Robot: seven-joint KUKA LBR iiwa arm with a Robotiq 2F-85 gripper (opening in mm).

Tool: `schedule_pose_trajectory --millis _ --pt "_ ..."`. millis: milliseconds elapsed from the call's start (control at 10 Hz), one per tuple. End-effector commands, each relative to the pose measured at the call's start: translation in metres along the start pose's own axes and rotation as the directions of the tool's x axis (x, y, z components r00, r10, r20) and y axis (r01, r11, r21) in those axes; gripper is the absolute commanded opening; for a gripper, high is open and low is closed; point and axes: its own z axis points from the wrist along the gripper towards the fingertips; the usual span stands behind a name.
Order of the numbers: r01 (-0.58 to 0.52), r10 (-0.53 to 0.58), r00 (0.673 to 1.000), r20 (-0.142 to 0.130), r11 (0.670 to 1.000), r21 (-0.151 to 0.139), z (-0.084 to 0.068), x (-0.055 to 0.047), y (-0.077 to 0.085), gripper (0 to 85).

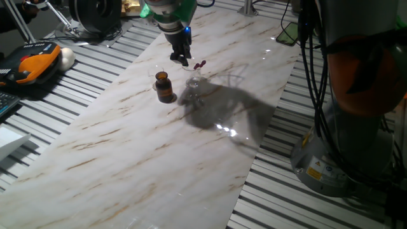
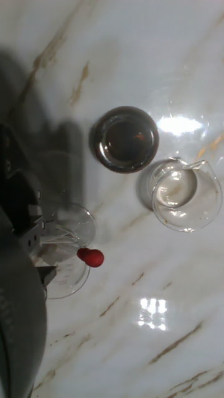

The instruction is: Transfer liquid using a dropper

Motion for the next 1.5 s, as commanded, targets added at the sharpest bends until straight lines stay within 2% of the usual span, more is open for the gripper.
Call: schedule_pose_trajectory --millis 0,200,300,500,600,800,900,1100,1400 --pt "-0.002 0.002 1.0 -0.009 1.0 -0.001 -0.006 -0.003 0.001 34.0" --pt "-0.045 0.044 0.999 -0.032 0.999 -0.019 -0.007 -0.004 0.002 34.0" --pt "-0.072 0.072 0.997 -0.025 0.997 -0.014 -0.007 -0.004 0.002 34.0" --pt "-0.075 0.075 0.997 -0.031 0.997 -0.011 -0.007 -0.004 0.002 34.0" --pt "-0.069 0.068 0.997 -0.023 0.997 -0.033 -0.007 -0.004 0.002 34.0" --pt "-0.058 0.058 0.998 -0.024 0.998 -0.025 -0.007 -0.004 0.002 34.0" --pt "-0.057 0.056 0.998 -0.023 0.998 -0.018 -0.005 -0.002 0.003 34.0" --pt "-0.055 0.055 0.998 -0.005 0.998 -0.03 0.006 0.002 0.004 34.0" --pt "-0.05 0.05 0.999 -0.002 0.998 -0.04 0.01 0.012 0.002 34.0"
